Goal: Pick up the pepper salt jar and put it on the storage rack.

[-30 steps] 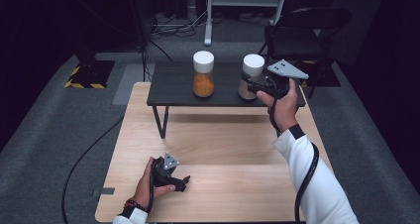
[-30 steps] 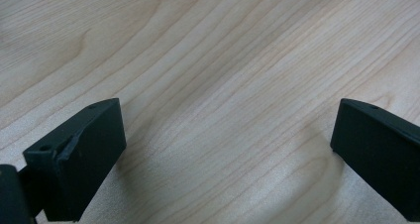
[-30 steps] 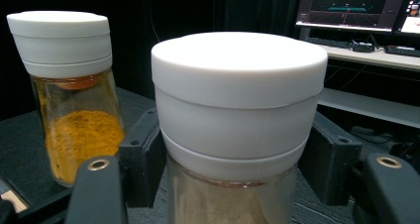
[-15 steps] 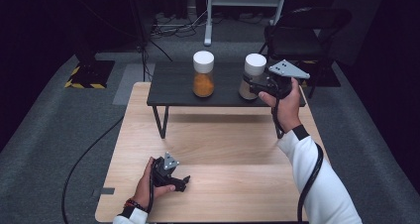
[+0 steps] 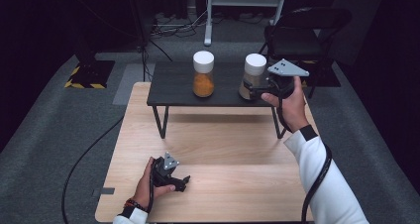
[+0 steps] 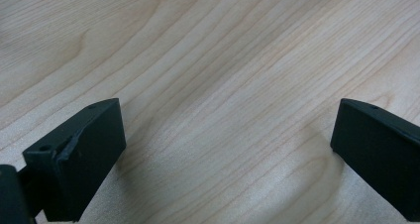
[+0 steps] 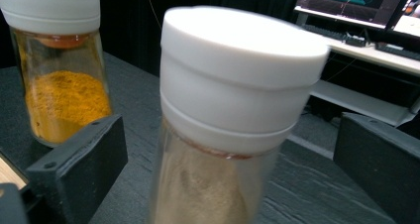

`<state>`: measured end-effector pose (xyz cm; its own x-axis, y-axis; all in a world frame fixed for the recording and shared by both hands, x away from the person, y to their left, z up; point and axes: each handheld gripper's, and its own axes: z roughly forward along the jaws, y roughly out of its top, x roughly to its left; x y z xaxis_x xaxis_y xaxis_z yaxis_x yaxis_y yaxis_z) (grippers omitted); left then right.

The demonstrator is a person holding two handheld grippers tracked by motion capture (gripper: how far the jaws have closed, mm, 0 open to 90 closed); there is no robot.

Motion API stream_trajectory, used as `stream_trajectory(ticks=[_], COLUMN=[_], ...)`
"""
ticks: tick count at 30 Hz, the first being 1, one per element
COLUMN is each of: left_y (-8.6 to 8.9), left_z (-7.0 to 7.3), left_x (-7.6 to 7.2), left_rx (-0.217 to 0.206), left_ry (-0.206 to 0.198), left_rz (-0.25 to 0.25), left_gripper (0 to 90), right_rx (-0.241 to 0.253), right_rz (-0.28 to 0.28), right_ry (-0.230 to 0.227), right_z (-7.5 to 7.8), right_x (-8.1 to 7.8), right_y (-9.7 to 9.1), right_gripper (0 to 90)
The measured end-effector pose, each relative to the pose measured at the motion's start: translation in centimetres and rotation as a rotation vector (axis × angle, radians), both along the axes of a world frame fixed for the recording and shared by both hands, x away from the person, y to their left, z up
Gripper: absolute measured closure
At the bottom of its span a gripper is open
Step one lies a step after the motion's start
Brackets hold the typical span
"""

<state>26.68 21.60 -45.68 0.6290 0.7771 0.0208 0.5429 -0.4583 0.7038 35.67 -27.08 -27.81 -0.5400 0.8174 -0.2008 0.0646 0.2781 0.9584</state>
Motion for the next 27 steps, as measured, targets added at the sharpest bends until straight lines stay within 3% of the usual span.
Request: stream_trajectory(ticks=[2, 13, 27], left_y=[0.0, 0.0, 0.1], left_z=[0.0, 0.0, 0.0], left_x=[0.0, 0.0, 0.0], left_rx=[0.001, -0.001, -0.001], left_ry=[0.000, 0.001, 0.002], left_rz=[0.000, -0.001, -0.003], left_gripper=[0.4, 0.4, 0.4], right_rx=[0.012, -0.037, -0.030], right_rz=[-0.007, 0.029, 0.091], right_ry=[-0.007, -0.026, -0.067], right_z=[0.2, 1.5, 0.4], right_x=[-0.3, -1.8, -5.0], right_y=[-0.2, -1.2, -2.2], right_gripper=[0.0, 0.0, 0.1])
